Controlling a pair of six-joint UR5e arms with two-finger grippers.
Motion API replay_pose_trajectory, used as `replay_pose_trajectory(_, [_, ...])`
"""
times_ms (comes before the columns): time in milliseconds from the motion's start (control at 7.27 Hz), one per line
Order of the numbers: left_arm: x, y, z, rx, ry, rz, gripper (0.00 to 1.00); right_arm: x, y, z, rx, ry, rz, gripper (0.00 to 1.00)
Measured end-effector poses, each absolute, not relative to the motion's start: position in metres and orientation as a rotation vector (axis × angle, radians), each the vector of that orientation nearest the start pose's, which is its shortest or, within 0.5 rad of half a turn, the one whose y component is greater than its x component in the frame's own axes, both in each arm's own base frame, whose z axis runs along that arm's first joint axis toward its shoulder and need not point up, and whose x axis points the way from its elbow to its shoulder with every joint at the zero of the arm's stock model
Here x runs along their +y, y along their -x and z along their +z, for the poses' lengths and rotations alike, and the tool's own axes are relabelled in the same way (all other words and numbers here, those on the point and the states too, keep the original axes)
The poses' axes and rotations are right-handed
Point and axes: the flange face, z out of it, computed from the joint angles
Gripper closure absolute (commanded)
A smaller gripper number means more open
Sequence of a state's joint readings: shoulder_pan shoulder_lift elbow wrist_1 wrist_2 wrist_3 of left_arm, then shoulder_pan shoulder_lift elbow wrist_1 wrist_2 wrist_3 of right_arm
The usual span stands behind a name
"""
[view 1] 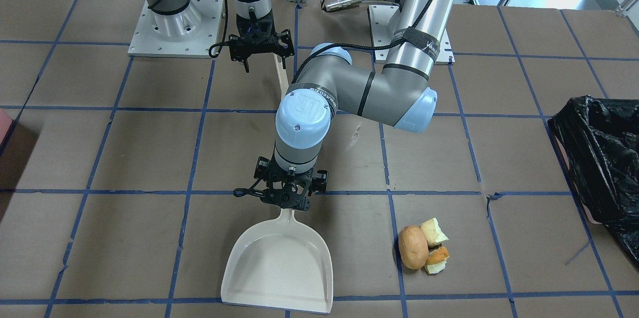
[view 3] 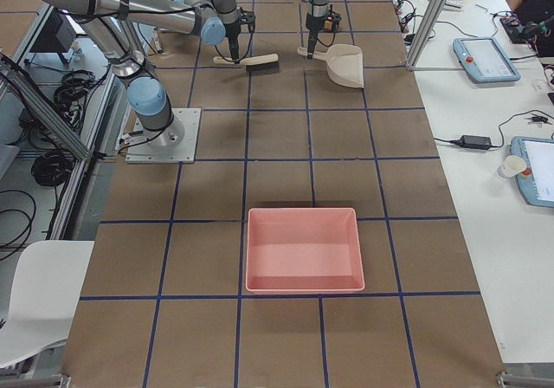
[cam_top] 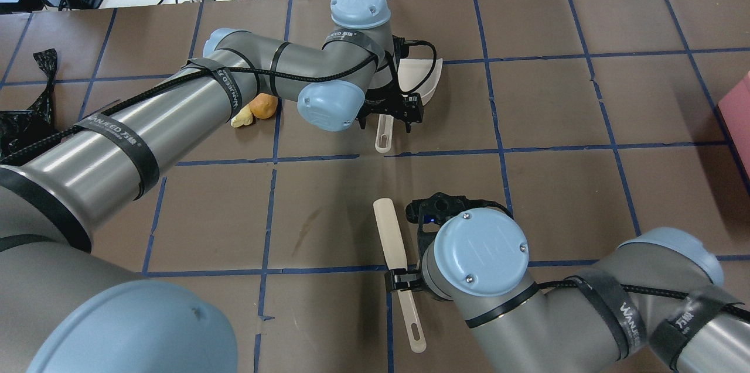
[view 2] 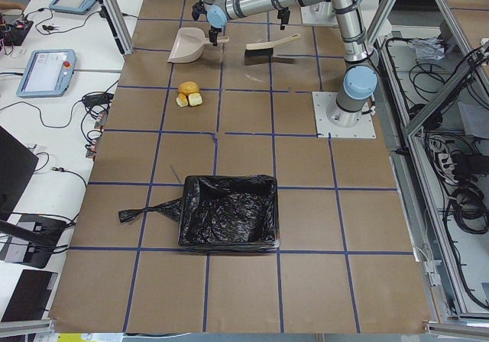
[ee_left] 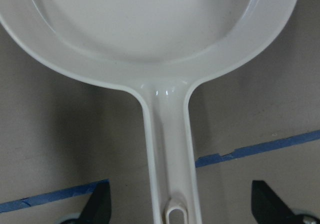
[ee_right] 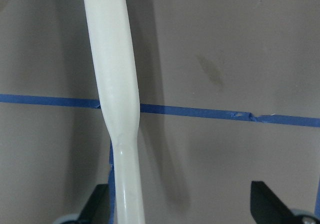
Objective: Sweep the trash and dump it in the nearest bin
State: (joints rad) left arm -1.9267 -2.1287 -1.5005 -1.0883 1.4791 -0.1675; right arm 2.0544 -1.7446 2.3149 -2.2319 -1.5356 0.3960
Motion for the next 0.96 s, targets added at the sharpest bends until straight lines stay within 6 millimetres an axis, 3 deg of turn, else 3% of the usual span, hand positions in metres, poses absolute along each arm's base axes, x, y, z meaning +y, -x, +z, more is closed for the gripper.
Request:
replay_pose_trajectory(550, [-0.567,0.367,0.23,3.211,-0.318,0.04,0.09,-0.259,-0.304,0.259,3.065,0.159,-0.101,0.03])
replay_pose_trajectory(825, [-0.564,0.367,0.224,3.209,-0.321,0.042,0.31,-0.257,-0.309,0.248,3.068,0.172,-0.1,0.01])
replay_pose_trajectory(962, [-0.563,0.367,0.226,3.212,-0.325,0.035,0.48,-0.253,-0.311,0.24,3.067,0.177,-0.103,0.0])
